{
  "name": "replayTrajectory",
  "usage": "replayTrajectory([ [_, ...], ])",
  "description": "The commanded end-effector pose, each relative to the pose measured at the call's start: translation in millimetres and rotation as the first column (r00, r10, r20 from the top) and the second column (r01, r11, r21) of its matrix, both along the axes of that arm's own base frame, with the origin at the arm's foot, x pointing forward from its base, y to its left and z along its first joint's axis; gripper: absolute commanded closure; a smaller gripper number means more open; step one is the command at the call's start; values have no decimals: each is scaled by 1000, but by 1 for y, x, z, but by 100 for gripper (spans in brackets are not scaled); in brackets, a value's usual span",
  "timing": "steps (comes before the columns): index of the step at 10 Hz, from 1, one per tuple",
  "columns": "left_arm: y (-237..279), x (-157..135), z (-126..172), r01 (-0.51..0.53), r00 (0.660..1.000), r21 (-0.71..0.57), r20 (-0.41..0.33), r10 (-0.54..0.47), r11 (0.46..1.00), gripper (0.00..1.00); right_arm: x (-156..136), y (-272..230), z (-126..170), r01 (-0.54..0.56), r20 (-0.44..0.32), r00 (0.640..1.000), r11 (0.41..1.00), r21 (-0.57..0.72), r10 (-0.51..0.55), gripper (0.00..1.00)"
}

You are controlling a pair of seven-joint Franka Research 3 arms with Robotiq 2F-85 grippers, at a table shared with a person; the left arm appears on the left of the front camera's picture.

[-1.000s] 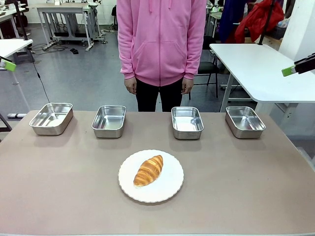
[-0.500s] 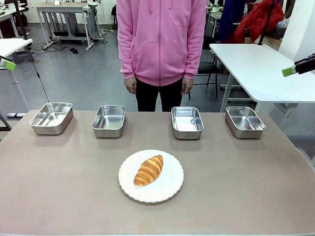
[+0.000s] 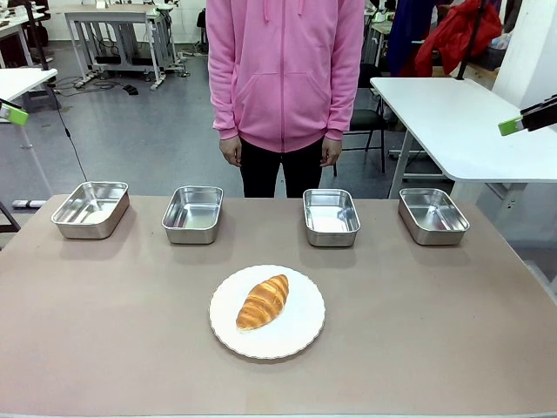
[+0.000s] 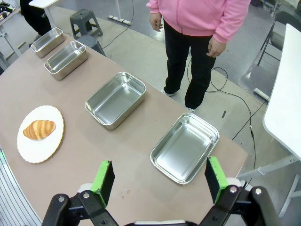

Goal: Place the bread in the container.
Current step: Place the Butter Roll into the Airtight Container indicated by the human.

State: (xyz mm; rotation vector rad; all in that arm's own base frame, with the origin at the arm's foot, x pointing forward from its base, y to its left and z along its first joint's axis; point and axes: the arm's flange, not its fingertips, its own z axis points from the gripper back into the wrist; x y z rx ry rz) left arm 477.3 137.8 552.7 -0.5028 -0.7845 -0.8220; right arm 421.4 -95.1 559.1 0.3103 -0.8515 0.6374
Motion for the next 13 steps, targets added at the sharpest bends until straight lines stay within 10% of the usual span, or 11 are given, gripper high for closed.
replayTrajectory([
  [1, 0, -1, 2, 6, 1000, -1, 4, -6, 1000, 0, 1, 0, 0, -6, 9, 1000, 1000, 18, 6, 0],
  [13, 0, -1, 2, 6, 1000, -1, 4, -6, 1000, 0, 1, 0, 0, -6, 9, 1000, 1000, 18, 6, 0],
])
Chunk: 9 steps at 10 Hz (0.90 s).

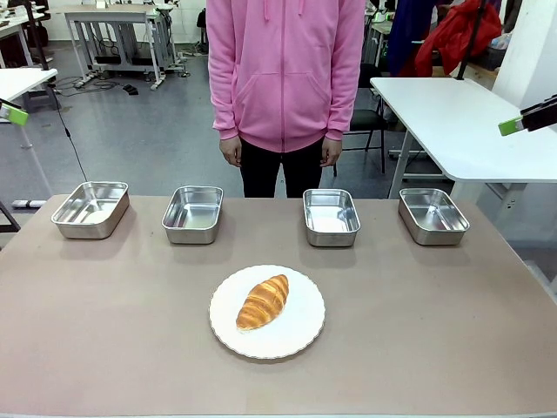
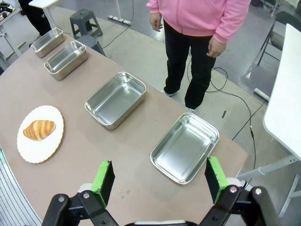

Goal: Place the bread in the container.
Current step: Place the Butter Roll into the Airtight Container indicated by the human.

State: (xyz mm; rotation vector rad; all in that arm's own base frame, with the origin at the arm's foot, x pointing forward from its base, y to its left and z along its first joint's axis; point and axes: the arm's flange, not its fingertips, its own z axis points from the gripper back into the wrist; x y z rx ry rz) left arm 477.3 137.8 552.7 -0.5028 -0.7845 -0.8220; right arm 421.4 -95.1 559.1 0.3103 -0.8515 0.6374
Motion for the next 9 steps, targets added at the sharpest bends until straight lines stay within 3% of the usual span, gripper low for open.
replayTrajectory([
  [1, 0, -1, 2, 6, 1000, -1, 4, -6, 1000, 0, 1, 0, 0, -6, 9, 1000, 1000, 18, 6, 0],
  [9, 0, -1, 2, 6, 1000, -1, 4, -6, 1000, 0, 1, 0, 0, -6, 9, 1000, 1000, 18, 6, 0],
])
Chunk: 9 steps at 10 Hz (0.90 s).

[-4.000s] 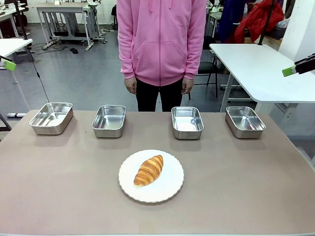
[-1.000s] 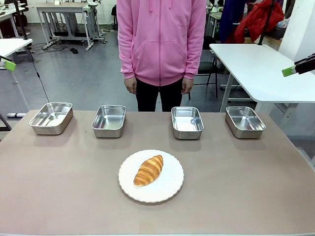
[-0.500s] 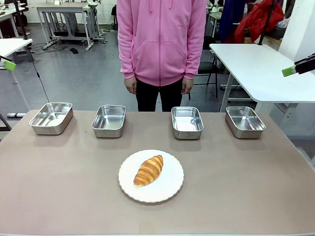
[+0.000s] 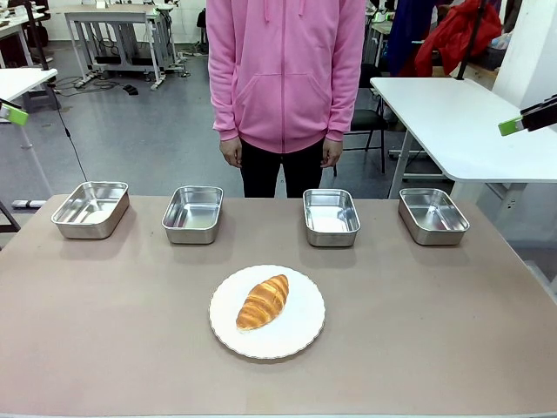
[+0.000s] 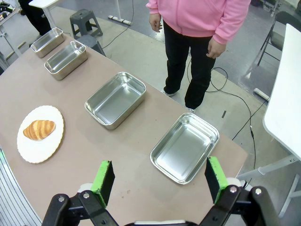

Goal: Place the bread in the container.
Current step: Place the Butter Roll into the Airtight Container indicated by the human.

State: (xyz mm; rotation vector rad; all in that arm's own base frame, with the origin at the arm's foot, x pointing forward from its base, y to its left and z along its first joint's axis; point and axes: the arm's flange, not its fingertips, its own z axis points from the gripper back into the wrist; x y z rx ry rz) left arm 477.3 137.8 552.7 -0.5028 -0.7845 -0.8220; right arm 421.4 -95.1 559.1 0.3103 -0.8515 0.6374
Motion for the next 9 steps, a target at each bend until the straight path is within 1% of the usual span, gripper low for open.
replayTrajectory([
  [1, 0, -1, 2, 6, 1000, -1, 4, -6, 1000, 0, 1, 0, 0, -6, 9, 1000, 1000, 18, 6, 0],
  [9, 0, -1, 2, 6, 1000, -1, 4, -6, 1000, 0, 1, 0, 0, -6, 9, 1000, 1000, 18, 6, 0],
])
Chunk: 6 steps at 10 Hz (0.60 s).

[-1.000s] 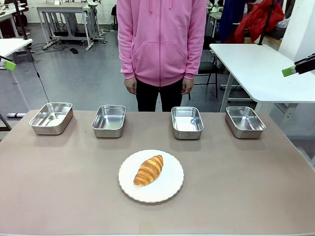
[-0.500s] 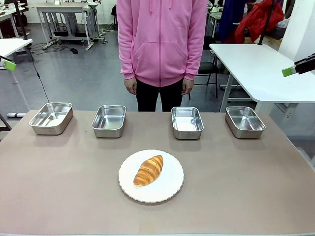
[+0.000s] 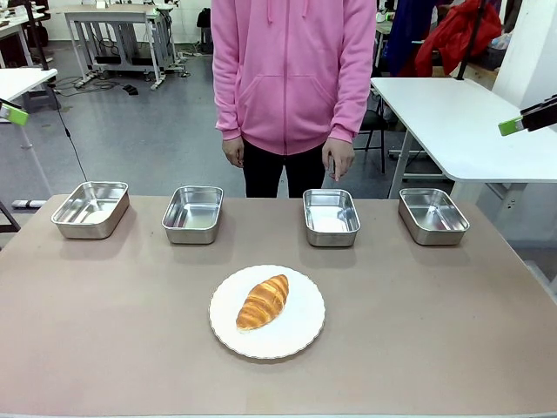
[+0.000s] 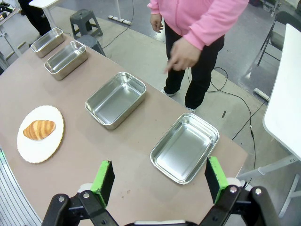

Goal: Place the bread in the container.
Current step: Place the Butter Roll into the Airtight Container indicated by the human.

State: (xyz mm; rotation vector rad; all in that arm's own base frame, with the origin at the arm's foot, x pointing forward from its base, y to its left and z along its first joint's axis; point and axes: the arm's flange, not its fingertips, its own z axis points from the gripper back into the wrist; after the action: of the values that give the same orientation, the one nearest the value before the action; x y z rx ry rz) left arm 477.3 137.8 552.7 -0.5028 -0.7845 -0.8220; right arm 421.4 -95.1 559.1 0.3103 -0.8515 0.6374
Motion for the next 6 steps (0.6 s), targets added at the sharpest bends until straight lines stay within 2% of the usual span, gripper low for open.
replayTrajectory([
  [1, 0, -1, 2, 6, 1000, -1, 4, -6, 1000, 0, 1, 0, 0, -6, 9, 1000, 1000, 18, 6, 0],
  [6, 0, -1, 2, 6, 1000, -1, 4, -6, 1000, 0, 1, 0, 0, -6, 9, 1000, 1000, 18, 6, 0],
])
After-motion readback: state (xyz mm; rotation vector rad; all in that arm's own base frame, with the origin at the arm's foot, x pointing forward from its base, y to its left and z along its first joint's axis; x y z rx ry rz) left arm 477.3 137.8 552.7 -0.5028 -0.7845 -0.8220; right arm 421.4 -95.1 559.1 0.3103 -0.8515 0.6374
